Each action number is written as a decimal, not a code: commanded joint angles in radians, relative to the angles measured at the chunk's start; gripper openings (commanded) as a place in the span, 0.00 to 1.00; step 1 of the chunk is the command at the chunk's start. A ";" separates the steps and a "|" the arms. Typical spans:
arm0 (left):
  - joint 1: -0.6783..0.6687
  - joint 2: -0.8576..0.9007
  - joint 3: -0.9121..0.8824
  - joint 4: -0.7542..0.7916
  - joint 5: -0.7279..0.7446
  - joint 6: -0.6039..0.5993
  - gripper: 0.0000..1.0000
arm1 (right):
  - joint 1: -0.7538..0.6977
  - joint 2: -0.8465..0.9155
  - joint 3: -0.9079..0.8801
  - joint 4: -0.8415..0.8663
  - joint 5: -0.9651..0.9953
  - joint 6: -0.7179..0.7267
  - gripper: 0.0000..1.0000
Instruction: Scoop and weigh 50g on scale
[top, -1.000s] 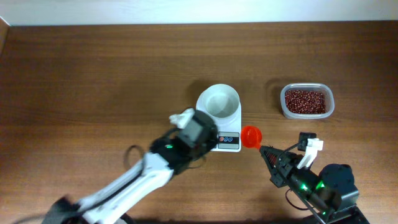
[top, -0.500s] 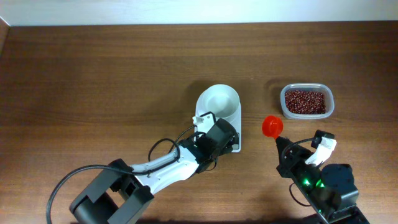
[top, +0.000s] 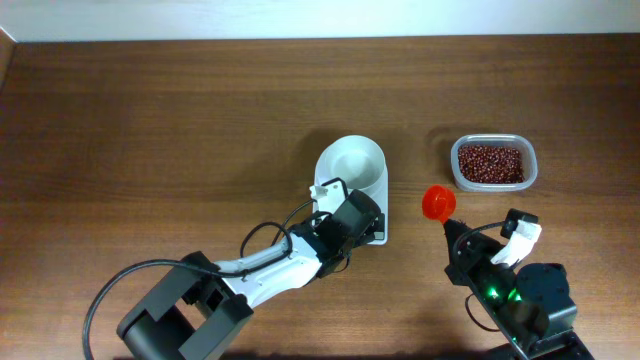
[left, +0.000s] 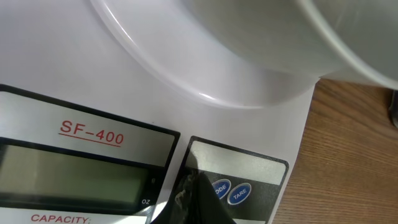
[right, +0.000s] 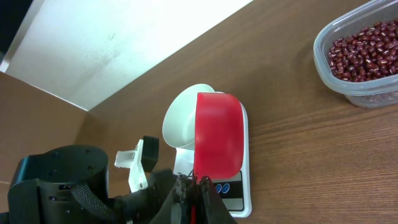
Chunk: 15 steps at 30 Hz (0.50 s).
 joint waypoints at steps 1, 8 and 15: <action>-0.001 0.012 -0.001 0.003 -0.014 0.005 0.04 | -0.005 -0.006 0.005 0.003 0.012 -0.012 0.04; -0.001 0.012 -0.001 0.006 -0.014 0.005 0.05 | -0.005 -0.006 0.005 0.003 0.012 -0.012 0.04; -0.001 0.043 -0.001 0.003 -0.014 -0.037 0.05 | -0.005 -0.006 0.005 0.003 0.012 -0.012 0.04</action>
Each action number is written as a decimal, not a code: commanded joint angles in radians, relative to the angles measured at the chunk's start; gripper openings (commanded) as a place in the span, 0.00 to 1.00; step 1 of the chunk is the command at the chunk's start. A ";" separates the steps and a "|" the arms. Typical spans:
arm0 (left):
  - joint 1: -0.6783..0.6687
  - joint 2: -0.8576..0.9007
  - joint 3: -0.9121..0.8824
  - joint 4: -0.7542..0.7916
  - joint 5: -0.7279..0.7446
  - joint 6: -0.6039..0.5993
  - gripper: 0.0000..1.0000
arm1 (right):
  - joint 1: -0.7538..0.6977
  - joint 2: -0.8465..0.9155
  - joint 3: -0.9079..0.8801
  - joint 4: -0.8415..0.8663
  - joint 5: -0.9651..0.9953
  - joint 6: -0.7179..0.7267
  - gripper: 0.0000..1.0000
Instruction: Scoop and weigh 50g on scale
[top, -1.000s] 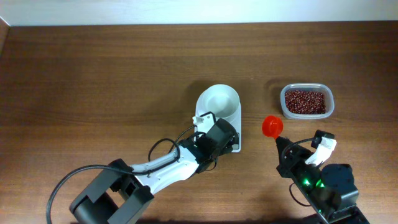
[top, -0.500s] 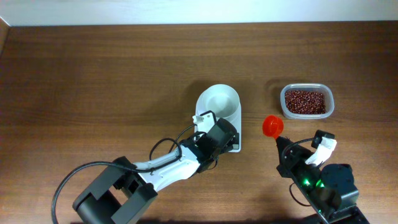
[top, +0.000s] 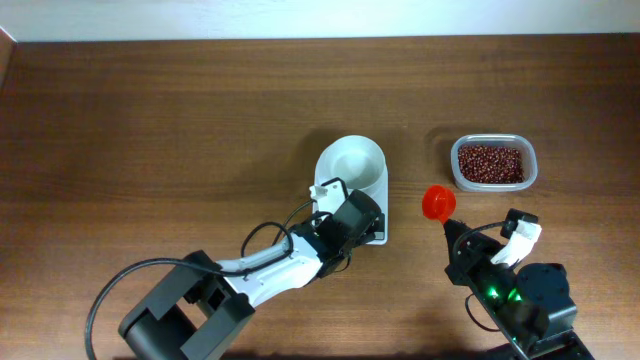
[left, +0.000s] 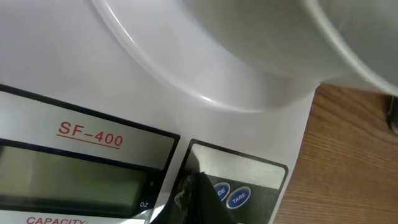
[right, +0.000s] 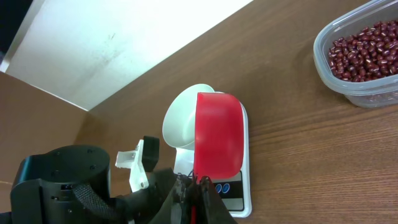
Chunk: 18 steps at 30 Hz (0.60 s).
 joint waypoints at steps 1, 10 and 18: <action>-0.001 0.037 -0.001 -0.006 -0.009 -0.016 0.05 | -0.005 -0.006 0.004 0.004 0.012 -0.012 0.04; -0.001 -0.045 -0.001 -0.062 0.015 -0.007 0.00 | -0.005 -0.006 0.004 0.004 0.008 -0.009 0.04; 0.000 -0.703 -0.001 -0.541 -0.391 0.097 0.03 | -0.005 -0.006 0.004 -0.006 0.008 -0.009 0.04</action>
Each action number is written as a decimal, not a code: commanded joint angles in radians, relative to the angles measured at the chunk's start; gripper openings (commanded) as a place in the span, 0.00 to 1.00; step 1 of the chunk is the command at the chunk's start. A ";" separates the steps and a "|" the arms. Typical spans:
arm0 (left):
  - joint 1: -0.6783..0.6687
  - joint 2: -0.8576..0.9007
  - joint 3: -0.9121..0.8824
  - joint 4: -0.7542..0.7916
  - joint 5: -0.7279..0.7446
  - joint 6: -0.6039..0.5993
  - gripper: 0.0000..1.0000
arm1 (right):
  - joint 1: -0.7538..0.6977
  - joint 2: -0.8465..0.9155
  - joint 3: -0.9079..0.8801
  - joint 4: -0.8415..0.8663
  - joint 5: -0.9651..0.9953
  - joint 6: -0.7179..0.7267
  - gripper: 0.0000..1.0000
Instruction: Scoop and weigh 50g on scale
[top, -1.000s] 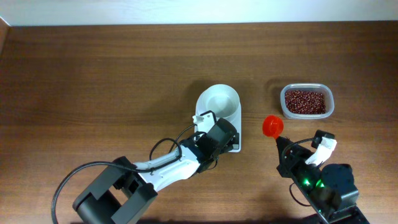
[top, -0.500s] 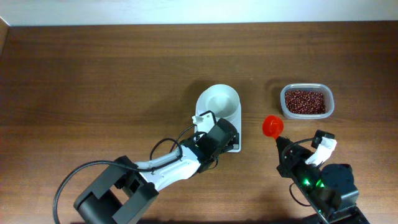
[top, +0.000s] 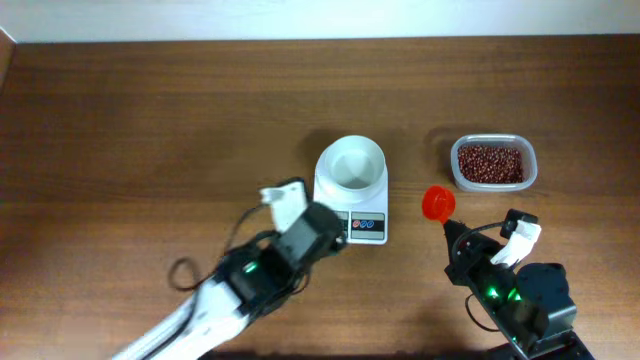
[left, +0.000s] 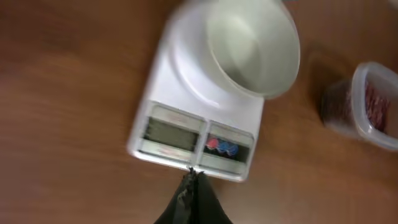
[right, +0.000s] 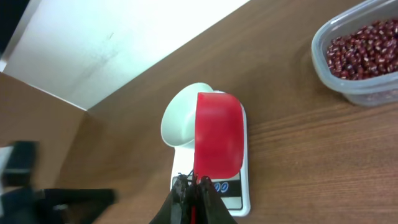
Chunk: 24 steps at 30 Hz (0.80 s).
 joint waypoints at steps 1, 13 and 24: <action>0.001 -0.175 -0.001 -0.085 -0.317 0.018 0.06 | -0.005 -0.006 0.005 0.001 0.008 -0.009 0.04; 0.183 -0.229 0.144 -0.130 0.002 0.754 0.99 | -0.005 -0.005 0.005 0.000 0.011 -0.009 0.04; 0.317 -0.223 0.205 -0.210 0.232 1.195 0.99 | -0.005 -0.005 0.005 0.000 -0.088 -0.009 0.04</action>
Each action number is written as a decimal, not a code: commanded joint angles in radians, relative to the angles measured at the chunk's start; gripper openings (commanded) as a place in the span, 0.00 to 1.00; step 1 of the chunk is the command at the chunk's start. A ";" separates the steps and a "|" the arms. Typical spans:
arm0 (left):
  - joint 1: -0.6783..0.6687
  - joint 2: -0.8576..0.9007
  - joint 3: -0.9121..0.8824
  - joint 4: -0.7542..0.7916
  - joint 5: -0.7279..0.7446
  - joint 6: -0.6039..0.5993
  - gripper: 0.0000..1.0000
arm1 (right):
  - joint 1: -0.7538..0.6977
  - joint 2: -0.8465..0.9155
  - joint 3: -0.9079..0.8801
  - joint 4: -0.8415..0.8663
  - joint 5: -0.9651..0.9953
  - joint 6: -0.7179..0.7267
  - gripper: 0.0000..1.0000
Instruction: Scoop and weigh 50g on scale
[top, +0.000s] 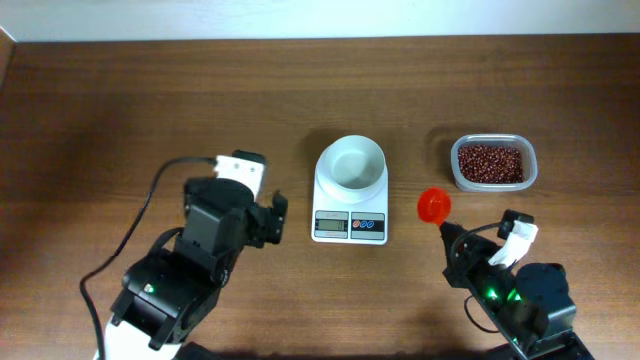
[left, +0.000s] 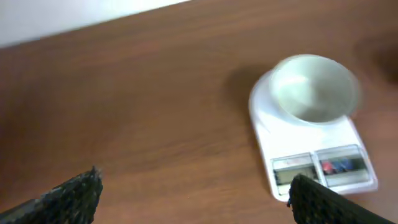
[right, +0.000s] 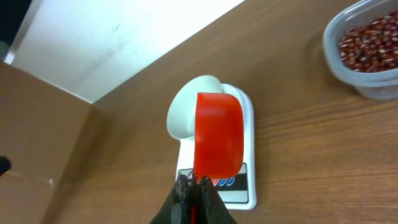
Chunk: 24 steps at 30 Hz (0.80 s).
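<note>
A white scale (top: 349, 212) stands mid-table with an empty white bowl (top: 350, 164) on its platform. A clear tub of red beans (top: 491, 163) sits to its right. My right gripper (top: 446, 231) is shut on the handle of an empty red scoop (top: 434, 205), held between scale and tub. In the right wrist view the scoop (right: 217, 140) hangs over the scale (right: 239, 193), my right gripper (right: 193, 183) below it. My left gripper (top: 277, 215) is open just left of the scale. In the left wrist view my left gripper (left: 193, 199) has its fingertips (left: 71, 196) wide apart over bare wood, with the scale (left: 320, 165) at the right.
The brown wooden table (top: 120, 110) stretches left and back. A pale wall runs along the far edge (top: 320, 20). A cable (top: 150, 200) loops from the left arm.
My left gripper was shut just in front of the scale; now it is open, higher and to the left of the scale. The right gripper and scoop have shifted slightly left.
At the first two moments my left gripper was shut with its tip at the scale's buttons, and the right held the red scoop beside the scale. Then the left was clear of the scale, still shut. Now it is open to the scale's left.
</note>
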 joint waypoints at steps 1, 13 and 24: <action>0.005 0.000 0.018 0.027 0.283 0.322 0.99 | -0.005 -0.005 0.005 0.002 -0.041 -0.010 0.04; 0.111 0.293 0.199 -0.329 0.404 0.595 0.99 | -0.005 -0.005 0.005 0.002 0.020 -0.008 0.04; 0.200 0.373 0.193 -0.270 0.618 0.673 0.99 | -0.005 -0.005 0.005 -0.019 0.021 -0.009 0.04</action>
